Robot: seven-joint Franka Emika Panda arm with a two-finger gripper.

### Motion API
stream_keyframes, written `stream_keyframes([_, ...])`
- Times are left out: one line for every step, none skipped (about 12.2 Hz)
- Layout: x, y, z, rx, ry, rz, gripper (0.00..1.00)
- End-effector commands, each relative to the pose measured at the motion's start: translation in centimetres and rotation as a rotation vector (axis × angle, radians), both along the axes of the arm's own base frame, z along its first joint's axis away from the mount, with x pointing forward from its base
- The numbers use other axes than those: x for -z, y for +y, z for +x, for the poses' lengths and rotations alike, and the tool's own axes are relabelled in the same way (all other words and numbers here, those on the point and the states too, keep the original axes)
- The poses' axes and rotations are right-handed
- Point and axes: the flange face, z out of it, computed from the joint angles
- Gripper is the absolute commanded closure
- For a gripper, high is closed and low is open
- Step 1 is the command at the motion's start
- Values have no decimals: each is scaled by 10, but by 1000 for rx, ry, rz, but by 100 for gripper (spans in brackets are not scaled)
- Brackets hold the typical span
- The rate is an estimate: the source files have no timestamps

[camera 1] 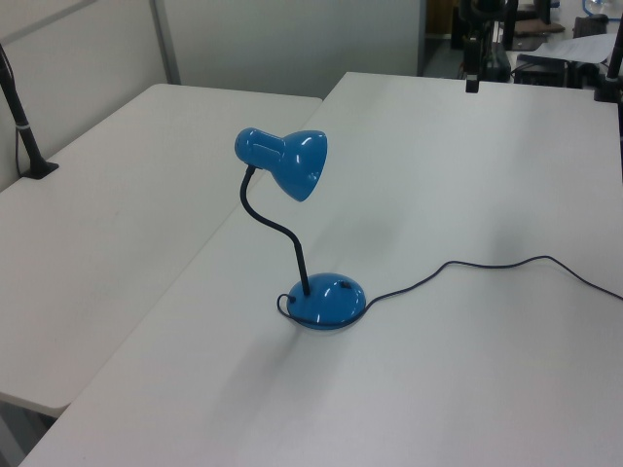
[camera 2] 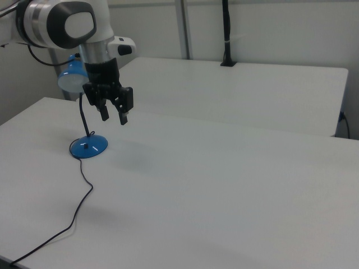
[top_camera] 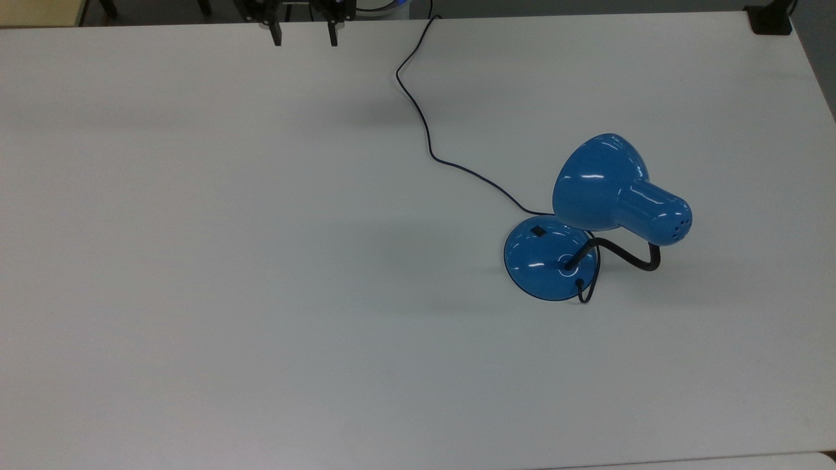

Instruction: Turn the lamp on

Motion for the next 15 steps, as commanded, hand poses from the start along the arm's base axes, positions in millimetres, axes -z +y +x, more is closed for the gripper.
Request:
stream_keyframes([9, 32, 11, -92, 8, -7, 100])
stream_keyframes([12, 48, 13, -120, -6, -8, 100])
stream_keyframes([14, 57, 15, -135, -19, -8, 100])
stream_keyframes([19, 69, 19, -155, -26, -9, 100])
stream_keyframes([26, 79, 22, -174, -27, -10, 100])
stream_keyframes([33, 89, 26, -193, -34, -12, 100])
stream_keyframes([45, 102, 32, -221, -41, -11, 100])
stream_keyframes([56, 117, 38, -252, -58, -13, 100])
stream_keyframes([80, 140, 46, -302, -89, -12, 100])
stream_keyframes([99, 160, 51, -337, -106, -12, 100])
stream_keyframes([114, 179, 54, -367, -122, -11, 100])
stream_keyframes([128, 190, 57, -387, -125, -13, 100])
stream_keyframes([140, 205, 53, -437, -132, -12, 100])
stream_keyframes([154, 216, 46, -483, -121, -12, 100])
stream_keyframes([167, 233, 38, -529, -127, -10, 100])
